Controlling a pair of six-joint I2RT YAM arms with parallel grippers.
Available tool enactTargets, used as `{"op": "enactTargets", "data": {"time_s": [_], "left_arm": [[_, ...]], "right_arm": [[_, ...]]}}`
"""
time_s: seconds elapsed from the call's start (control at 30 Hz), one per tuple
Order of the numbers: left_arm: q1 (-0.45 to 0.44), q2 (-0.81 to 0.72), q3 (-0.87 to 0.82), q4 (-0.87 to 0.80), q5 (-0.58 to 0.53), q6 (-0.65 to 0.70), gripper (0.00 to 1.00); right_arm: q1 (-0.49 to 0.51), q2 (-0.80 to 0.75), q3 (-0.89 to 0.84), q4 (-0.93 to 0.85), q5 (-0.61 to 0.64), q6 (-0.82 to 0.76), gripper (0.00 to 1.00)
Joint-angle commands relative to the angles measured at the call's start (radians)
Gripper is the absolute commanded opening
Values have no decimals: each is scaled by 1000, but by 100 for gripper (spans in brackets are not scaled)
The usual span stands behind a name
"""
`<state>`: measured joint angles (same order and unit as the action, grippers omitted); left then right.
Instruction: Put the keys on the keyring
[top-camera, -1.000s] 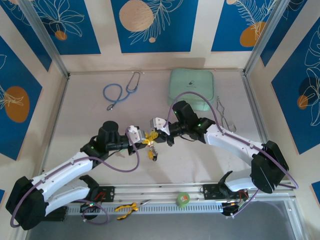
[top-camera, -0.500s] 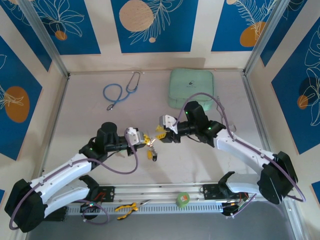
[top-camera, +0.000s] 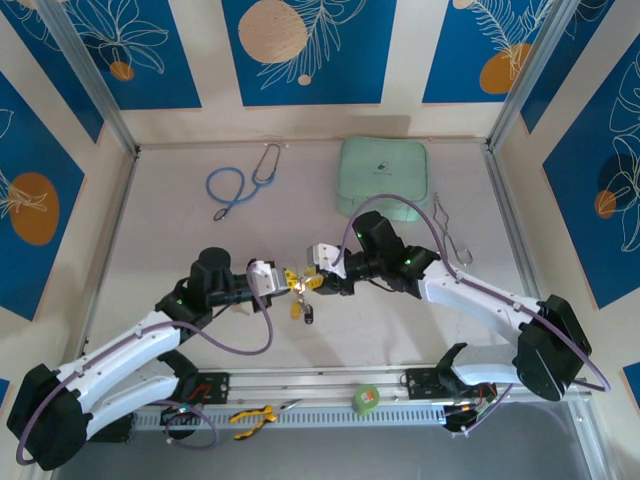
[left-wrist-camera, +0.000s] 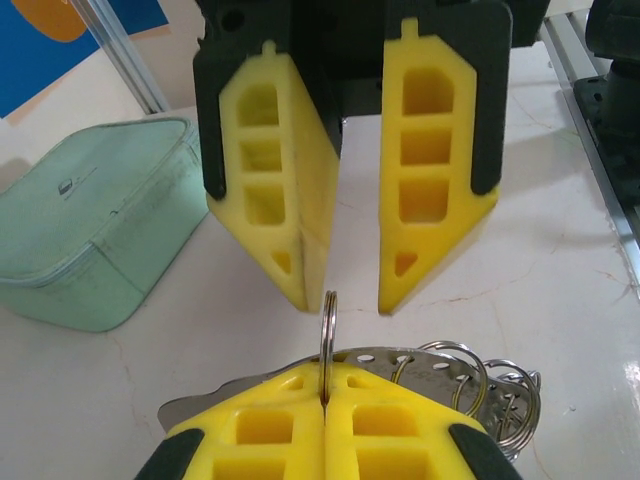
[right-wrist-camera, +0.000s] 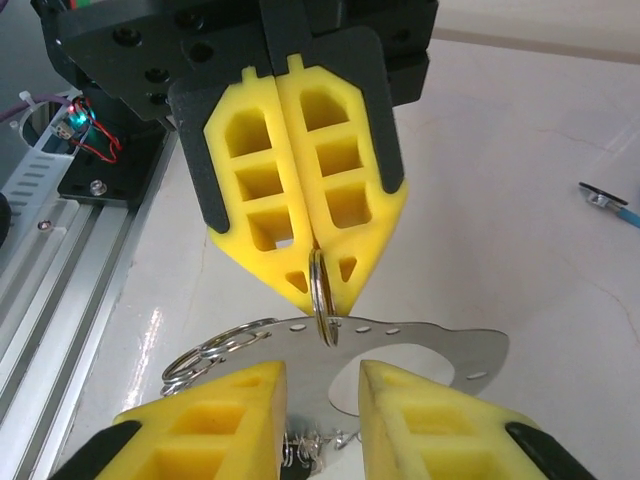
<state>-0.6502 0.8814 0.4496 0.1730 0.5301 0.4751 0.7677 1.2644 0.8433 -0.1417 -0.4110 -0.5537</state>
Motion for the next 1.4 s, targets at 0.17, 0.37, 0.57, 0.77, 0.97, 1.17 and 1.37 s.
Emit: {"op": "enactTargets", "data": {"time_s": [0.17,0.37,0.57,0.77,0.97,1.17,1.37], "left_arm": [[2,-13,-6,23,21,32,0],[3,-10,-5,18,18,37,0],[2,-9,-5,14,10,33,0],[1,-8,2,-8,1,37,0],[0,-8,5,-23,-6,43,0],[0,-6,6,-20,-4,39,0],[1,-6,11,-33,-2,35,0]], "right_arm": [[25,30,47,15,10,-22,20],[25,21,43,21,44,-33,20],[25,8,38,14,37,-47,19],[33,6,39,19,-5,-42,15],[35,10,39,18,-9,-46,16],[36,17,43,13,-6,-46,15],[44,37,56,18,-6,-29,2]]}}
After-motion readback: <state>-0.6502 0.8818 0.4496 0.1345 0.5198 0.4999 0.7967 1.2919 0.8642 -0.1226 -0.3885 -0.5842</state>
